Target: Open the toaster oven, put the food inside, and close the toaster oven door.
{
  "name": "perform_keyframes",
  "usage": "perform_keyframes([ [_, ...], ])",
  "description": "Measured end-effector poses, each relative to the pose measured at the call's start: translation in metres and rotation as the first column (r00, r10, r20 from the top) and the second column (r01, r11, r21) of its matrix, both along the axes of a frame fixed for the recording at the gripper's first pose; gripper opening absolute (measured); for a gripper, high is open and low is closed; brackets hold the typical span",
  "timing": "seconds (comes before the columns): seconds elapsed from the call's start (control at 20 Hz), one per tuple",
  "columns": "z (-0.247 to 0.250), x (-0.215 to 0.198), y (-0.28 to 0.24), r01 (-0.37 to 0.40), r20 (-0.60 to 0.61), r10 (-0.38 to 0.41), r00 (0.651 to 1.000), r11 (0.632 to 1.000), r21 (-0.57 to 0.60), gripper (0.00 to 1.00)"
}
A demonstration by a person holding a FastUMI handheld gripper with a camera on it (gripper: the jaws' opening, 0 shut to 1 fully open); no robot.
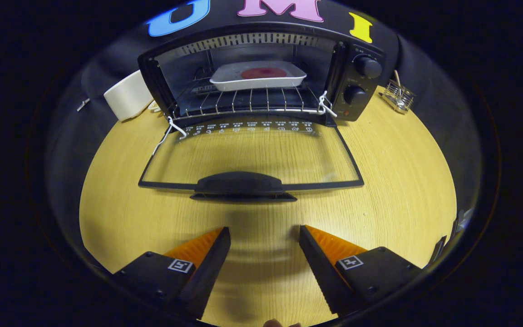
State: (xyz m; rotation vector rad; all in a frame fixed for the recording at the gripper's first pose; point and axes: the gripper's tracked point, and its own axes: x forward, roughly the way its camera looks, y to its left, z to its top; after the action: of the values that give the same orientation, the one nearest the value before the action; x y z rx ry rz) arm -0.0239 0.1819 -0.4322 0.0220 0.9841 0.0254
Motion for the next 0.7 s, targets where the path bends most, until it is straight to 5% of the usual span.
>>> perform_keyframes([
  [0.7, 0.018, 0.021, 0.007, -0.004, 0.106, 0.006, 0.994, 1.000, -0.014, 1.00],
])
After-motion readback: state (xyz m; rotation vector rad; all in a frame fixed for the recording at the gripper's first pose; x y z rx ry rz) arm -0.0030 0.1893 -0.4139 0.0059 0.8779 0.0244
